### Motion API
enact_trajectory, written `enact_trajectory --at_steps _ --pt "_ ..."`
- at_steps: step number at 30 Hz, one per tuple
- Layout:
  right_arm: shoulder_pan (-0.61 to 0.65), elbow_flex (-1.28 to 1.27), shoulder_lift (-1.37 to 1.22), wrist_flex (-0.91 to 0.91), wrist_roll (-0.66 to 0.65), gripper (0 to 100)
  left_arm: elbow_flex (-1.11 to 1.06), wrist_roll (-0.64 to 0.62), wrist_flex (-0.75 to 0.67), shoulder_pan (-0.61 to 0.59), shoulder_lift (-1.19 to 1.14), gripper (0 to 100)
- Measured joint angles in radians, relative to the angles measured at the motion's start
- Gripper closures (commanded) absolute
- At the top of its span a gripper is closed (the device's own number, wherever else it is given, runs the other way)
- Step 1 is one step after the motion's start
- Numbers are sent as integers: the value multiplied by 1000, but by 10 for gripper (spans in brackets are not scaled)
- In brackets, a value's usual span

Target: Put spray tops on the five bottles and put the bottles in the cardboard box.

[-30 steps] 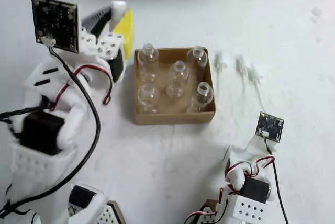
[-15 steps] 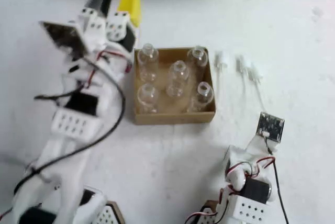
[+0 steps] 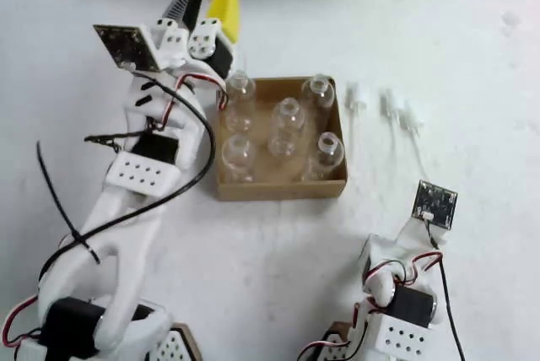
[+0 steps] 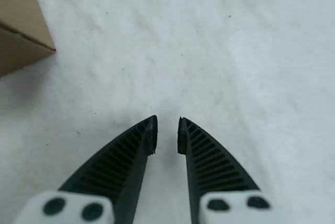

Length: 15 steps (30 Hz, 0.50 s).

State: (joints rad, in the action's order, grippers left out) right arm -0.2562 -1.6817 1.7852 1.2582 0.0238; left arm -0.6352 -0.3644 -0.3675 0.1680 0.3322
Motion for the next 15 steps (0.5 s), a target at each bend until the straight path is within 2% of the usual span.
enact_trajectory --at_steps 15 --pt "0 0 0 0 0 946 48 -35 -2 -5 -41 977"
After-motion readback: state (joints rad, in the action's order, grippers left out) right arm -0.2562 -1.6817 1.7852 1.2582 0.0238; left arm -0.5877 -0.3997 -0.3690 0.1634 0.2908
